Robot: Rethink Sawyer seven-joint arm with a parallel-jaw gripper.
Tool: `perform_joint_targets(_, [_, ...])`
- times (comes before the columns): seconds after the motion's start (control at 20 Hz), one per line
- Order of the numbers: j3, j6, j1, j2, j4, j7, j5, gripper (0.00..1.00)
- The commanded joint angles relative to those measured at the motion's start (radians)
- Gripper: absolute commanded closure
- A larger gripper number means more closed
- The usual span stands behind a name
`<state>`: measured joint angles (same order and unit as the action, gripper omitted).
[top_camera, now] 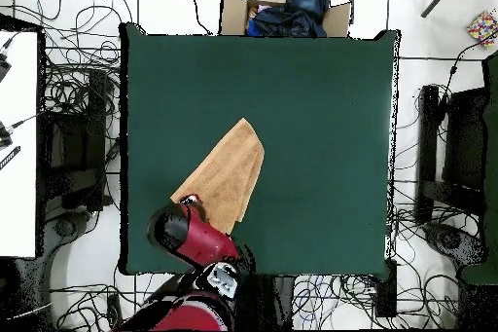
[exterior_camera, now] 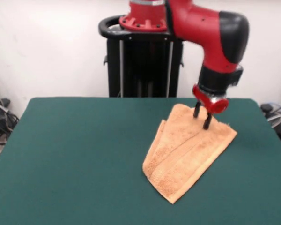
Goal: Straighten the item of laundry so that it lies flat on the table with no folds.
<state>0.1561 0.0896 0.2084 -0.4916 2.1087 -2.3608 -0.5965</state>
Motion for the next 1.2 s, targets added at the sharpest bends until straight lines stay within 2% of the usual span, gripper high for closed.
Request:
perform_joint_targets(0.05, [0.269, 0.300, -0.008, -0.014, -0.229, 0.187, 0.258, 0.00])
perform_joint_targets(0.25, [0.256, 0.315, -0.034, -0.046, -0.243, 0.102, 0.381, 0.00])
perform_joint_targets(0.5, [0.206, 0.289, -0.098, -0.087, -0.260, 0.122, 0.540, 0.00])
perform_joint_targets(0.7, [0.137, 0.287, -0.167, -0.125, -0.245, 0.098, 0.587, 0.00])
perform_joint_targets(0.9, [0.096, 0.247, -0.221, -0.145, -0.240, 0.119, 0.669, 0.00])
perform_joint_targets(1.05, [0.067, 0.241, -0.265, -0.142, -0.274, 0.190, 0.777, 0.00])
perform_joint_targets(1.2, [-0.012, 0.233, -0.342, -0.125, -0.298, 0.266, 0.879, 0.00])
